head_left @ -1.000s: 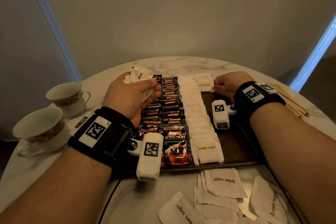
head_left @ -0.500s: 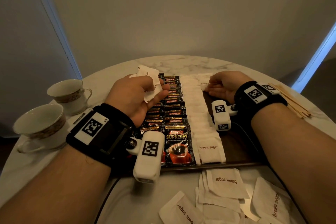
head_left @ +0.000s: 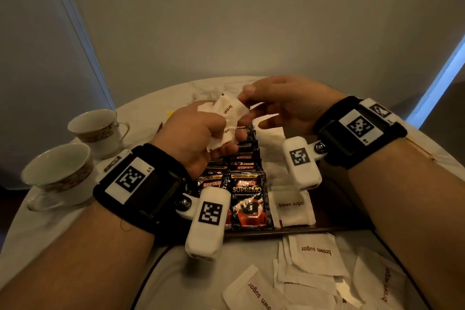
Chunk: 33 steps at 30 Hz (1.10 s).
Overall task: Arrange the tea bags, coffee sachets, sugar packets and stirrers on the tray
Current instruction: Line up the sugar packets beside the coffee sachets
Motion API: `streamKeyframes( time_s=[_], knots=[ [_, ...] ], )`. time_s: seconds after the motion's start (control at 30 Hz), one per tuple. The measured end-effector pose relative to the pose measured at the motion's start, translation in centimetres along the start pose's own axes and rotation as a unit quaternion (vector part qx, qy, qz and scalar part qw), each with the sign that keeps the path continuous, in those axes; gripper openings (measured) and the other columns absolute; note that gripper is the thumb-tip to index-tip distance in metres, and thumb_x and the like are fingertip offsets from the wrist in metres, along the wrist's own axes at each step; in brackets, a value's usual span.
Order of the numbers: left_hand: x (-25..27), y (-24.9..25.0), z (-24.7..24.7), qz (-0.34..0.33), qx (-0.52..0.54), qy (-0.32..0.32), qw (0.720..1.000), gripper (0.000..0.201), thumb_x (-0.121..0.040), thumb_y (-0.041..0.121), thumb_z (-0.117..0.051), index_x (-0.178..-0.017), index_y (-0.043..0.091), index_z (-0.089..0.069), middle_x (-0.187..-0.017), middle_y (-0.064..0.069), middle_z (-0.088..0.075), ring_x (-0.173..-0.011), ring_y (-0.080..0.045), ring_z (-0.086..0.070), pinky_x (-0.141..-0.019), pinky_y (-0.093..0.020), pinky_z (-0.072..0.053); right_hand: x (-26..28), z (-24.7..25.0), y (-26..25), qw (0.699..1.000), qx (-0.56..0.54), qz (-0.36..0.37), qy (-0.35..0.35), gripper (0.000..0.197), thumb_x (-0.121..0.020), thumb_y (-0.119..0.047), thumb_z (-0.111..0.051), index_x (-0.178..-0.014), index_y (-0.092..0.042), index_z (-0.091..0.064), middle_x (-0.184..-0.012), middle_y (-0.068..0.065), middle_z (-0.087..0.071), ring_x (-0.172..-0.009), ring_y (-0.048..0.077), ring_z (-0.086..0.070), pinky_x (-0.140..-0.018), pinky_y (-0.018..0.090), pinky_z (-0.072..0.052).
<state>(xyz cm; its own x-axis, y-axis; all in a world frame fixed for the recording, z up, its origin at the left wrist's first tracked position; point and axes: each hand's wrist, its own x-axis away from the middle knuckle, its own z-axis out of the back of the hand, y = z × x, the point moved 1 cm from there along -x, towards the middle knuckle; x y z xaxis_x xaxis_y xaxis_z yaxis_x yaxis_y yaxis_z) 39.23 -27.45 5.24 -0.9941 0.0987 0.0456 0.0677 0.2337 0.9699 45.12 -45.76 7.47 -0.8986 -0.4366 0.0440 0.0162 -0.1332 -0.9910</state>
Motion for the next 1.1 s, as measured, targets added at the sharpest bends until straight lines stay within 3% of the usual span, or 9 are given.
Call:
streamKeyframes(
  time_s=[0.07, 0.2, 0.33, 0.4, 0.5, 0.6, 0.73, 0.87, 1.1],
  knots=[
    [0.3, 0.1, 0.0, 0.001, -0.028, -0.021, 0.999, 0.057, -0.079, -0.021, -0.035, -0.123, 0.006, -0.06, -0.087, -0.017, -0.07, -0.066, -0.024, -0.069, -0.047, -0.028, -0.05, 0.1, -1.2, -0.4, 0.998, 0.041, 0.015, -0.041, 0.033, -0.073, -0.03, -0.081, -0.096, -0.009, -0.072, -0.092, 0.007, -0.073, -0.079, 0.018, -0.069, -0.079, 0.034, -0.056],
    [0.5, 0.2, 0.0, 0.005, -0.06, -0.068, 0.996, 0.059, -0.078, -0.021, -0.033, -0.125, 0.005, -0.057, -0.082, -0.017, -0.072, -0.064, -0.026, -0.065, -0.047, -0.028, -0.048, -0.3, -1.6, -0.4, 0.998, 0.028, 0.046, 0.013, 0.009, -0.083, -0.009, -0.078, -0.087, -0.007, -0.07, -0.091, 0.014, -0.073, -0.081, 0.028, -0.065, -0.076, 0.036, -0.056],
    [0.0, -0.1, 0.3, -0.009, -0.085, -0.032, 0.996, 0.055, -0.08, -0.021, -0.037, -0.119, 0.007, -0.061, -0.076, -0.012, -0.072, -0.06, -0.021, -0.064, -0.045, -0.026, -0.047, -0.3, -1.6, -0.1, 0.994, -0.07, 0.057, 0.057, 0.007, -0.09, -0.002, -0.069, -0.096, -0.006, -0.069, -0.093, 0.015, -0.076, -0.081, 0.028, -0.07, -0.074, 0.036, -0.06],
    [-0.2, 0.0, 0.5, -0.01, -0.073, 0.013, 0.997, 0.039, -0.084, -0.017, -0.043, -0.109, 0.007, -0.063, -0.073, -0.01, -0.071, -0.058, -0.019, -0.062, -0.044, -0.025, -0.045, -0.5, -1.8, 0.1, 0.991, -0.085, 0.071, 0.081, 0.01, -0.092, -0.001, -0.066, -0.1, -0.005, -0.07, -0.092, 0.013, -0.075, -0.079, 0.025, -0.071, -0.073, 0.036, -0.061],
    [-0.2, 0.4, 0.6, -0.007, -0.032, 0.059, 0.998, 0.01, -0.096, 0.013, -0.063, -0.103, 0.009, -0.068, -0.071, -0.006, -0.07, -0.054, -0.014, -0.059, -0.042, -0.023, -0.042, -0.5, -2.2, 0.1, 0.988, -0.084, 0.088, 0.094, 0.01, -0.093, -0.003, -0.065, -0.099, -0.008, -0.071, -0.09, 0.009, -0.073, -0.078, 0.021, -0.068, -0.072, 0.036, -0.058],
    [-0.4, 0.3, 0.9, -0.047, -0.055, 0.052, 0.996, 0.031, -0.092, 0.04, -0.072, -0.102, 0.012, -0.073, -0.076, -0.004, -0.068, -0.057, -0.013, -0.057, -0.045, -0.024, -0.041, -0.3, -2.7, 0.0, 0.99, -0.055, 0.1, 0.083, 0.01, -0.093, -0.007, -0.07, -0.102, -0.008, -0.072, -0.095, 0.01, -0.073, -0.082, 0.025, -0.07, -0.075, 0.041, -0.06],
    [-0.3, 0.0, 0.9, -0.087, -0.128, 0.053, 0.987, 0.01, -0.087, 0.019, -0.08, -0.086, 0.013, -0.072, -0.081, -0.01, -0.068, -0.063, -0.017, -0.06, -0.048, -0.026, -0.044, -0.4, -3.5, 0.2, 0.985, -0.058, 0.132, 0.095, 0.018, -0.093, -0.009, -0.071, -0.111, -0.009, -0.073, -0.095, 0.017, -0.066, -0.082, 0.029, -0.065, -0.075, 0.045, -0.06],
    [-0.6, 0.1, 1.2, -0.07, -0.074, 0.073, 0.992, 0.023, -0.089, 0.013, -0.076, -0.072, 0.021, -0.064, -0.081, -0.008, -0.068, -0.061, -0.015, -0.059, -0.047, -0.024, -0.042, -0.5, -4.0, 0.7, 0.989, -0.078, 0.107, 0.069, 0.028, -0.093, -0.015, -0.072, -0.119, -0.005, -0.067, -0.096, 0.012, -0.072, -0.08, 0.023, -0.07, -0.071, 0.035, -0.061],
    [-0.6, 0.7, 1.1, -0.041, 0.027, 0.124, 0.991, 0.011, -0.097, 0.021, -0.067, -0.092, 0.012, -0.07, -0.073, -0.002, -0.072, -0.054, -0.011, -0.059, -0.043, -0.023, -0.042, -0.4, -3.2, 0.7, 0.996, -0.066, 0.053, 0.017, 0.025, -0.085, -0.003, -0.074, -0.11, -0.003, -0.07, -0.09, 0.006, -0.075, -0.068, 0.012, -0.066, -0.063, 0.022, -0.058]
  ],
)
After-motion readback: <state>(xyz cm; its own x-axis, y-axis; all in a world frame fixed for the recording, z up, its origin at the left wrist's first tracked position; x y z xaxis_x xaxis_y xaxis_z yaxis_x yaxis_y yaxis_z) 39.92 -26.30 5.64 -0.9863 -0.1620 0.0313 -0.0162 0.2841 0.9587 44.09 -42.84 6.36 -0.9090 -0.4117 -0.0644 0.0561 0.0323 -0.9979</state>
